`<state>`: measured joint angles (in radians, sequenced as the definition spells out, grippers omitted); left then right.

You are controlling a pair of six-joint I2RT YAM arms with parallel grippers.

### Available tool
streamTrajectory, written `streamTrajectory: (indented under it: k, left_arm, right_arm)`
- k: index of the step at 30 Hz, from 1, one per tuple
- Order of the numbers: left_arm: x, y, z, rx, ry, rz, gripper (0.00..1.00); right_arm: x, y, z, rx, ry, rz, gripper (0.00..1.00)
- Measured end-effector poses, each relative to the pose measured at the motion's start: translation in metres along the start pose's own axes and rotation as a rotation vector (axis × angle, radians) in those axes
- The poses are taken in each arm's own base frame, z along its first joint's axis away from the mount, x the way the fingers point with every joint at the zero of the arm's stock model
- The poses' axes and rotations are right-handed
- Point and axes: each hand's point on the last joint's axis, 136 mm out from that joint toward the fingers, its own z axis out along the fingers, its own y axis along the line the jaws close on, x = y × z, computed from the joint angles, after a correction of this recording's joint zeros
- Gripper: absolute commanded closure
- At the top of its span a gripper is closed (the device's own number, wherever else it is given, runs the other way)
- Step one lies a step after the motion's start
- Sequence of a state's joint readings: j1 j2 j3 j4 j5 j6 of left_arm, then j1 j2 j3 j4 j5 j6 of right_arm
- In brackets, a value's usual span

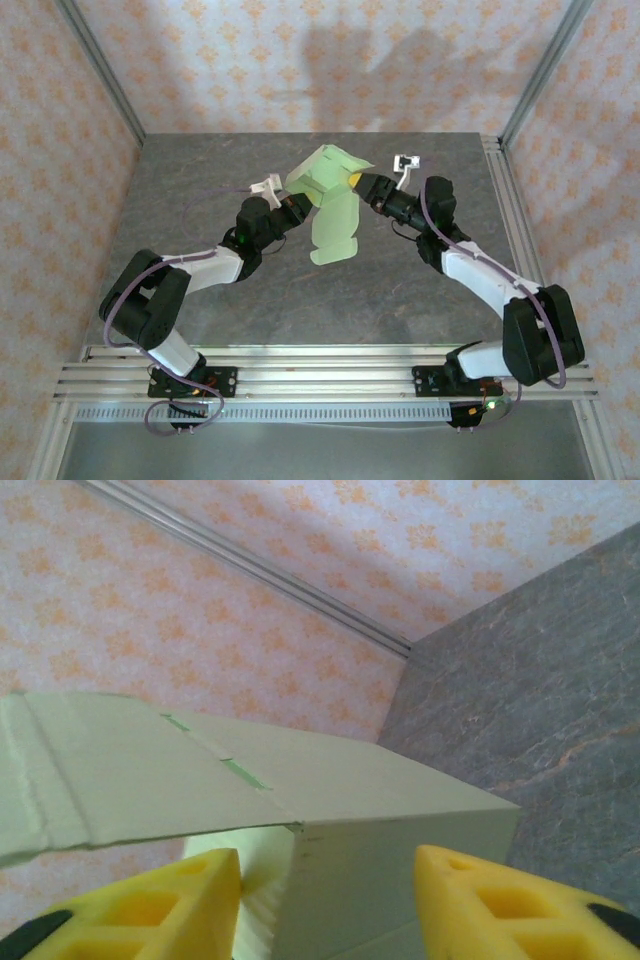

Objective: Fold the paper box

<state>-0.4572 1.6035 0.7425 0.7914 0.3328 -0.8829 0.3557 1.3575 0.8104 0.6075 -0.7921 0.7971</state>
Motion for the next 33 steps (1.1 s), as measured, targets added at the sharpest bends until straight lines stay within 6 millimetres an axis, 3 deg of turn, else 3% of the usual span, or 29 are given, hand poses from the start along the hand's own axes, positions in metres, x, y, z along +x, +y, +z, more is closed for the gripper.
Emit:
streamTrajectory:
  k: [6, 13, 18, 21, 23, 26, 30, 33]
  left_arm:
    - [0.008, 0.016, -0.002, -0.07, 0.032, 0.065, 1.0]
    - [0.001, 0.022, -0.013, -0.147, 0.021, 0.175, 1.0]
    - [0.005, 0.027, -0.014, -0.172, 0.039, 0.198, 1.0]
    - [0.006, 0.029, -0.015, -0.18, 0.046, 0.209, 1.0]
    - [0.006, 0.031, -0.015, -0.188, 0.049, 0.21, 1.0]
    - [0.006, 0.033, -0.015, -0.198, 0.046, 0.21, 1.0]
    - [0.006, 0.035, -0.016, -0.206, 0.044, 0.211, 1.0]
    - [0.006, 0.036, -0.016, -0.215, 0.047, 0.21, 1.0]
  right_arm:
    - [0.001, -0.012, 0.003, 0.084, 0.028, 0.017, 0.82]
    - [0.01, -0.035, -0.001, 0.244, 0.09, 0.043, 1.0]
    - [0.017, -0.046, -0.006, 0.306, 0.122, 0.053, 1.0]
    - [0.021, -0.05, -0.007, 0.322, 0.133, 0.064, 0.73]
    - [0.022, -0.05, -0.007, 0.326, 0.136, 0.064, 0.71]
    - [0.022, -0.05, -0.007, 0.326, 0.135, 0.07, 0.79]
    - [0.024, -0.052, -0.006, 0.329, 0.141, 0.075, 1.0]
    - [0.025, -0.054, -0.005, 0.333, 0.144, 0.08, 1.0]
